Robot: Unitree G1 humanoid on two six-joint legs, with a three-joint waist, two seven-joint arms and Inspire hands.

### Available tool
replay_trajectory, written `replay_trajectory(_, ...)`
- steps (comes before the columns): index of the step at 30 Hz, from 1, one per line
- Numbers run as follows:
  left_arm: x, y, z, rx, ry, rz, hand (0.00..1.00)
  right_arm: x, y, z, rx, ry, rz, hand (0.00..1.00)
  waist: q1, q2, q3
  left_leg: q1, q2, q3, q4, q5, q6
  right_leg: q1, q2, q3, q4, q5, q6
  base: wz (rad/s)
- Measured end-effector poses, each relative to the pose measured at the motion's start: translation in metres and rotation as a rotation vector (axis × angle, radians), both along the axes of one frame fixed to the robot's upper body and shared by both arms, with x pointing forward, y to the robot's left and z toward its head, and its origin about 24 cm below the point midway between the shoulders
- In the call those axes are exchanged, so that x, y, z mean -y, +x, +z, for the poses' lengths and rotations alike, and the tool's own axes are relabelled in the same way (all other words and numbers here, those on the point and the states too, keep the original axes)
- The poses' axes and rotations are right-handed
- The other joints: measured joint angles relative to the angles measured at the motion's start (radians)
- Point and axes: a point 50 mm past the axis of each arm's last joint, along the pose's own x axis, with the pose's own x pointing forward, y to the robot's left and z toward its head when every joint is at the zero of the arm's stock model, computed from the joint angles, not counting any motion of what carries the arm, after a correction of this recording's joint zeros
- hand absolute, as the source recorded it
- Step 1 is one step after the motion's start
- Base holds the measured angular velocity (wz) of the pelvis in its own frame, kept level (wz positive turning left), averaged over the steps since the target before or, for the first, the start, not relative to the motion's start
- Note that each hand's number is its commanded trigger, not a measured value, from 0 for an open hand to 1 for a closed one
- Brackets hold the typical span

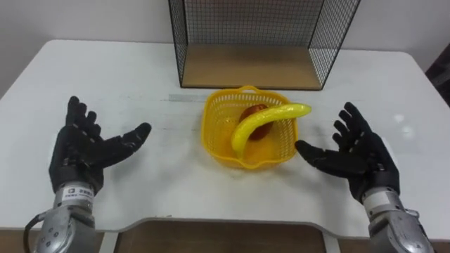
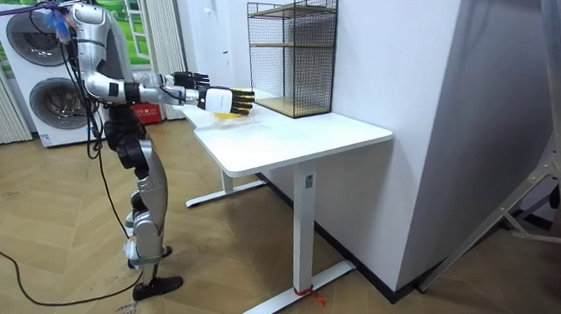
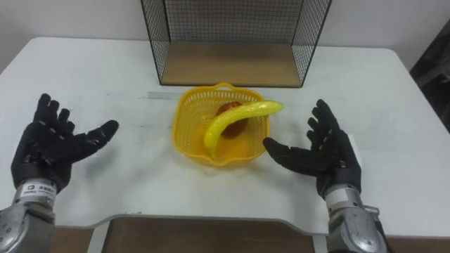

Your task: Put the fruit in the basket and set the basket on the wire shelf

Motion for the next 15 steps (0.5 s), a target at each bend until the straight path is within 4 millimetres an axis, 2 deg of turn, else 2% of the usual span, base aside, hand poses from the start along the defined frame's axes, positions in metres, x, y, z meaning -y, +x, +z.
replay_trajectory(8, 0.005, -0.002, -0.015, -0.051, -0.020, -0.068, 0.00, -0.011, 0.005, -0.015, -0.039, 0.090, 0.039, 0.00, -0.013, 0.006, -0.0005, -0.007, 0.007, 0.003, 0.003, 0.000, -0.002, -0.008, 0.006, 0.000, 0.000, 0.004, -0.004, 0.00)
replay_trajectory(10, 0.006, -0.003, -0.017, -0.055, -0.029, -0.075, 0.00, -0.012, 0.005, -0.017, -0.040, 0.137, 0.040, 0.00, -0.015, 0.008, -0.0030, -0.018, 0.007, 0.003, 0.006, 0.000, -0.002, -0.020, 0.006, 0.000, 0.001, 0.005, -0.005, 0.00)
replay_trajectory(15, 0.008, -0.002, -0.018, -0.056, -0.038, -0.079, 0.00, -0.015, 0.010, -0.014, -0.018, 0.229, 0.032, 0.00, -0.016, 0.007, -0.0032, -0.018, 0.007, 0.009, 0.007, 0.000, -0.002, -0.025, 0.006, 0.006, 0.000, 0.006, -0.006, -0.03)
